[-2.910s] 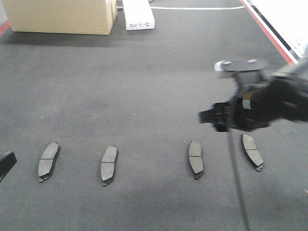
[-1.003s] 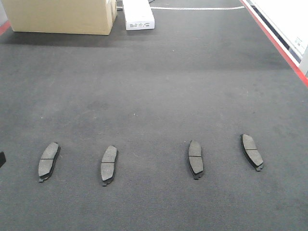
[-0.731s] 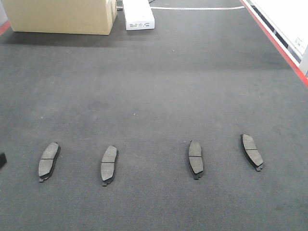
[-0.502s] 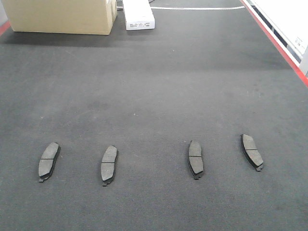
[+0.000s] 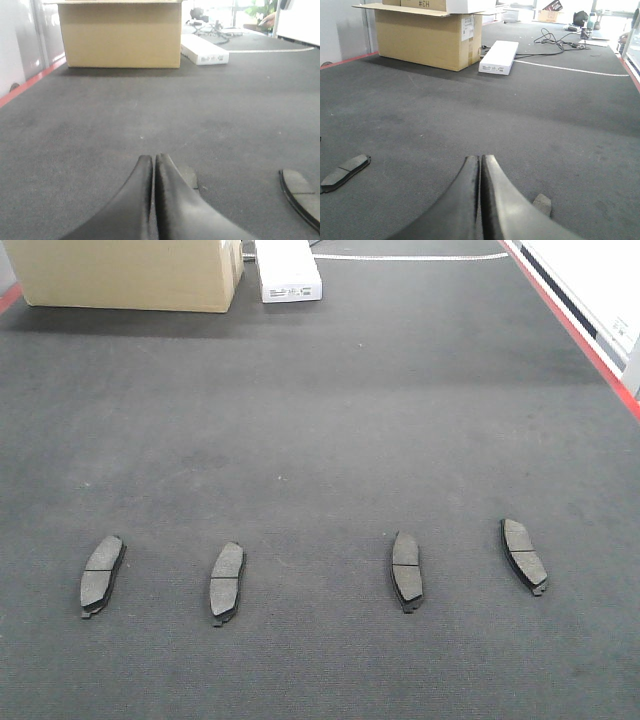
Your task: Move and align brake pads A on conveyor
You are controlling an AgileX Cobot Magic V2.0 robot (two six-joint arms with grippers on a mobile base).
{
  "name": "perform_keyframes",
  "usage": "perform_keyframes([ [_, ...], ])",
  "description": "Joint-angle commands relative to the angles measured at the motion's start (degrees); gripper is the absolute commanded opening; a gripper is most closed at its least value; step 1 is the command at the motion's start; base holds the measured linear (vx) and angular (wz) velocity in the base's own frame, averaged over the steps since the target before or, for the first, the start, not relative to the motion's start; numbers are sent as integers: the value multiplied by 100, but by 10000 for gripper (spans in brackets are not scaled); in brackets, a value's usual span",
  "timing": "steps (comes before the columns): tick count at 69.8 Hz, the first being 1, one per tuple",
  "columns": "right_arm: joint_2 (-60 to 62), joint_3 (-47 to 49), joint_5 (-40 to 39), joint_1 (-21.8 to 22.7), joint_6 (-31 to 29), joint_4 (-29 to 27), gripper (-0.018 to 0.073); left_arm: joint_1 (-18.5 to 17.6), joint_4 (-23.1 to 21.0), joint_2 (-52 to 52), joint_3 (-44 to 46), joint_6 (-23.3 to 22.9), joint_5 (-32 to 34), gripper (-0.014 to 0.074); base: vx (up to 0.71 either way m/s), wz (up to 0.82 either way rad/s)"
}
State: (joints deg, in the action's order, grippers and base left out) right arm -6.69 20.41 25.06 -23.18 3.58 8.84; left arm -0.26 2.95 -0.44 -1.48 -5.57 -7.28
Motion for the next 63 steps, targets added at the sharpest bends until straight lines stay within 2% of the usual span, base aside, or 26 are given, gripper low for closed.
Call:
perform_keyframes([
  [1,-47,142,-439,17,2,65,-10,8,-9,-114,-139,12,412,-6,0,0],
  [63,-47,142,-439,17,2,65,-10,8,-54,-114,-134,12,356,-6,0,0],
])
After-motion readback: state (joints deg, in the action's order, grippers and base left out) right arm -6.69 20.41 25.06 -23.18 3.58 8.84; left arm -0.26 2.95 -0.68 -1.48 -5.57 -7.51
